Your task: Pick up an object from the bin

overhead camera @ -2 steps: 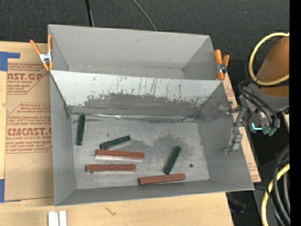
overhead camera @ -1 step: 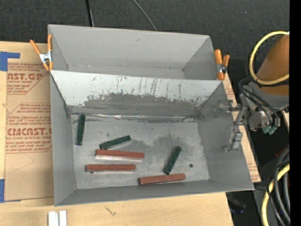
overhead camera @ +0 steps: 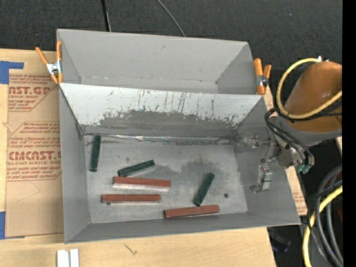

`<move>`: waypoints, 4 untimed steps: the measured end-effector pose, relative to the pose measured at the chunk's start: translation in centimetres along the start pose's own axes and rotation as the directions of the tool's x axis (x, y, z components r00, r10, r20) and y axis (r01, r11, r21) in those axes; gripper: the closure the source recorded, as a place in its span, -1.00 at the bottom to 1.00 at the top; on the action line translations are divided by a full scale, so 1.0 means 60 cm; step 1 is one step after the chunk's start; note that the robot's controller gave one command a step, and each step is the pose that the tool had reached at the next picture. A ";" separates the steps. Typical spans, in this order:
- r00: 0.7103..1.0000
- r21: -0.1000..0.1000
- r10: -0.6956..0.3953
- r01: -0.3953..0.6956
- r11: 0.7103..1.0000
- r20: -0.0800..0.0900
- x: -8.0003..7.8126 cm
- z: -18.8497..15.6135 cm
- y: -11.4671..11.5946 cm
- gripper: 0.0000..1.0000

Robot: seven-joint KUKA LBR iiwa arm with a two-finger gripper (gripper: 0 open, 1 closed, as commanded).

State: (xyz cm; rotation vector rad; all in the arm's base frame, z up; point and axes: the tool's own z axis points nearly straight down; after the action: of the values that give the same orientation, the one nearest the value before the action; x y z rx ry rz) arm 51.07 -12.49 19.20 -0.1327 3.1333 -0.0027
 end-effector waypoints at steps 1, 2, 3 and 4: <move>0.999 -0.001 0.042 -0.042 0.999 0.000 0.018 0.110 0.018 -1.00; 1.000 -0.003 -0.027 0.027 1.000 -0.007 0.029 0.170 0.037 -1.00; 0.940 -0.002 -0.340 0.340 0.940 -0.002 -0.012 0.192 0.078 -1.00; 0.891 0.000 -0.454 0.454 0.891 0.002 -0.008 0.198 0.113 -1.00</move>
Offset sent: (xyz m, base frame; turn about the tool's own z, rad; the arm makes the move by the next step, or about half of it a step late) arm -0.0229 0.0278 -0.1193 -0.1542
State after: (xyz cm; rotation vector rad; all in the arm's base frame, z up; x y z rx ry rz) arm 51.06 -5.71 7.30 -0.8609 3.0144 -0.0042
